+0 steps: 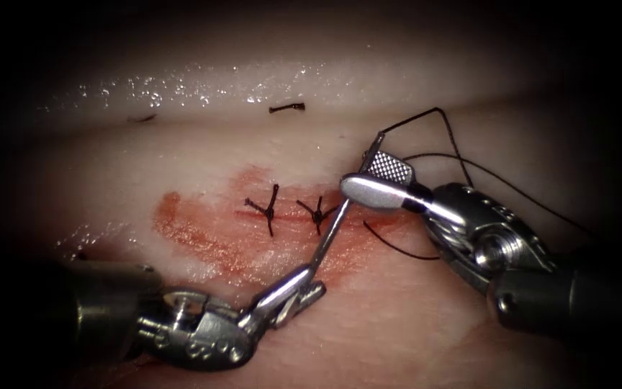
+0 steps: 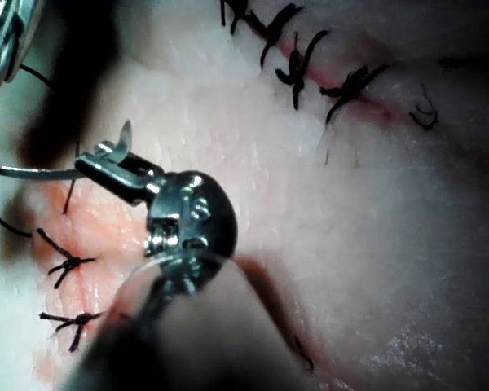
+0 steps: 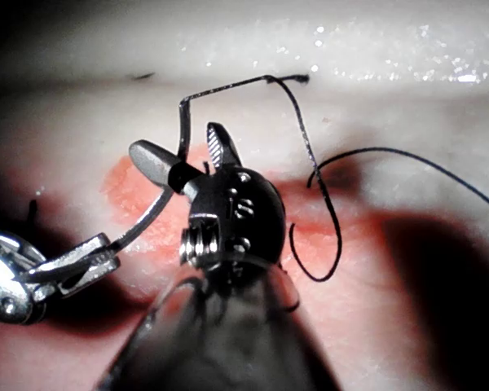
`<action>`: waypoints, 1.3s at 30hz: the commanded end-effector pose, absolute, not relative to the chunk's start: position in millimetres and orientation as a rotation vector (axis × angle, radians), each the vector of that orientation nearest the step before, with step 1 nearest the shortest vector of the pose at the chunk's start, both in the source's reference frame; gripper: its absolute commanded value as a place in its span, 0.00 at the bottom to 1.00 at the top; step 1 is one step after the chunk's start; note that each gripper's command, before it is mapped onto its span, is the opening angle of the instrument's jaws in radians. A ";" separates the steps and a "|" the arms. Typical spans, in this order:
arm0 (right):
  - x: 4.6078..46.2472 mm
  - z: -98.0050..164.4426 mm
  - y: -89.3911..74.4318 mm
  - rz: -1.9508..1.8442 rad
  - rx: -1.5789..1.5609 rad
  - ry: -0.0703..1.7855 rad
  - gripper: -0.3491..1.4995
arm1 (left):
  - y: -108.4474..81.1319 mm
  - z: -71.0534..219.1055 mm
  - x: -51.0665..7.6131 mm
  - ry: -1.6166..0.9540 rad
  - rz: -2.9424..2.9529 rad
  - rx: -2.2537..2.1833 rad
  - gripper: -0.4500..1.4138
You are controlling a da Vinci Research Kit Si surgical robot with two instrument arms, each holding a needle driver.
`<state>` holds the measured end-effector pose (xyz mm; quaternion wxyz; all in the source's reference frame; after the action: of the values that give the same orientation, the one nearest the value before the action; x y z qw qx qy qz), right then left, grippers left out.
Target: Wound Closure
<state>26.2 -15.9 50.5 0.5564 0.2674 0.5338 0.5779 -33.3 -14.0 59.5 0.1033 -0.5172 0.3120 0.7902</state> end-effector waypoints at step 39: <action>25.1 51.9 -16.8 1.124 0.499 1.236 0.00 | -13.6 59.6 -34.2 0.540 2.120 -1.689 0.78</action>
<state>24.5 -16.7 51.3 0.6477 0.2116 0.5470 0.4864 -33.5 -13.3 58.9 0.2029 -0.6076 0.1732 0.7481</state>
